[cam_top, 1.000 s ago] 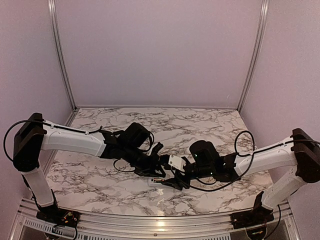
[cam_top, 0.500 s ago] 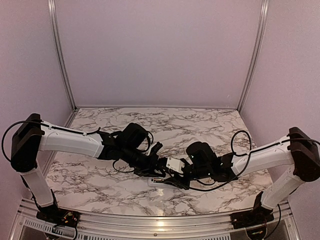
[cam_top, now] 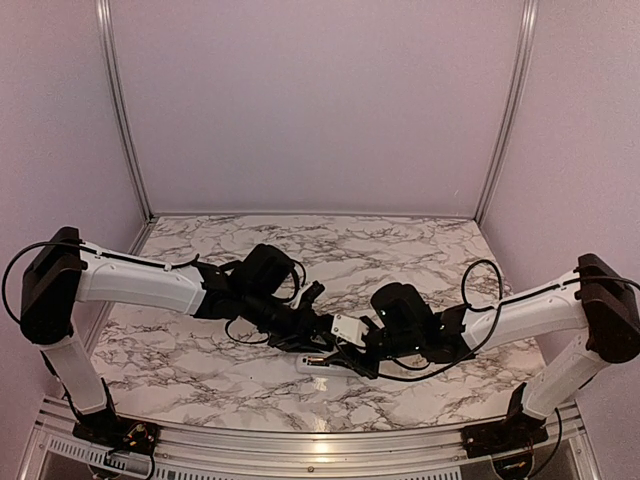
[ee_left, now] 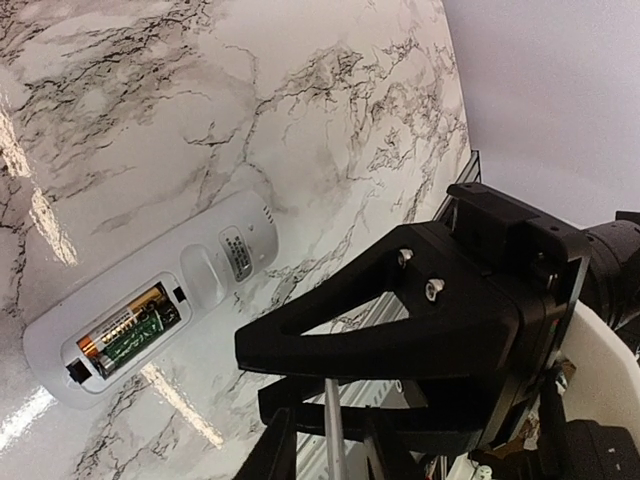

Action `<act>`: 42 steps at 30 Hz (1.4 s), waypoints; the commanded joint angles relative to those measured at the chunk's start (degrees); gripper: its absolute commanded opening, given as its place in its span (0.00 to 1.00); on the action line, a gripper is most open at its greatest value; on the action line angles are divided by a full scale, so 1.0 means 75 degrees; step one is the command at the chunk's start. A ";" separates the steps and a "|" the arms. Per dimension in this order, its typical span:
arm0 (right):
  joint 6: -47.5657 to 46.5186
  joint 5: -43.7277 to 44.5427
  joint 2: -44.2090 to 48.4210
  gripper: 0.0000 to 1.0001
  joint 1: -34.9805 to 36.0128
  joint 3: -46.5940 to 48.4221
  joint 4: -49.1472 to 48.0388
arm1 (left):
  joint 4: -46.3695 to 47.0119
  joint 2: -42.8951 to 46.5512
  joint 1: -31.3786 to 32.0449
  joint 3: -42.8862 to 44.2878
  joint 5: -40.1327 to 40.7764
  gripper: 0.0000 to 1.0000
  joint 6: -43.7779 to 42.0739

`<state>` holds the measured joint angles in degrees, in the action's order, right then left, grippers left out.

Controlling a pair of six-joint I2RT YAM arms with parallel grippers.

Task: Load the batteries into the remote control
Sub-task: Pass from the left arm to the right, then pass from the right arm to the left

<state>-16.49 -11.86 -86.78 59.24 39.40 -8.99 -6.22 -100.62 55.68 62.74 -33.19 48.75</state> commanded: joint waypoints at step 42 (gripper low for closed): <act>-0.0063 0.0193 -0.0745 0.14 0.0058 0.0828 0.0692 | -0.0369 0.0417 -0.0449 -0.0572 0.0274 0.25 -0.0459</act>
<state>-16.58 -10.98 -91.64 59.27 43.38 -4.82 -6.76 -96.29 52.49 57.60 -32.10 46.70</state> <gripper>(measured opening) 0.259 0.264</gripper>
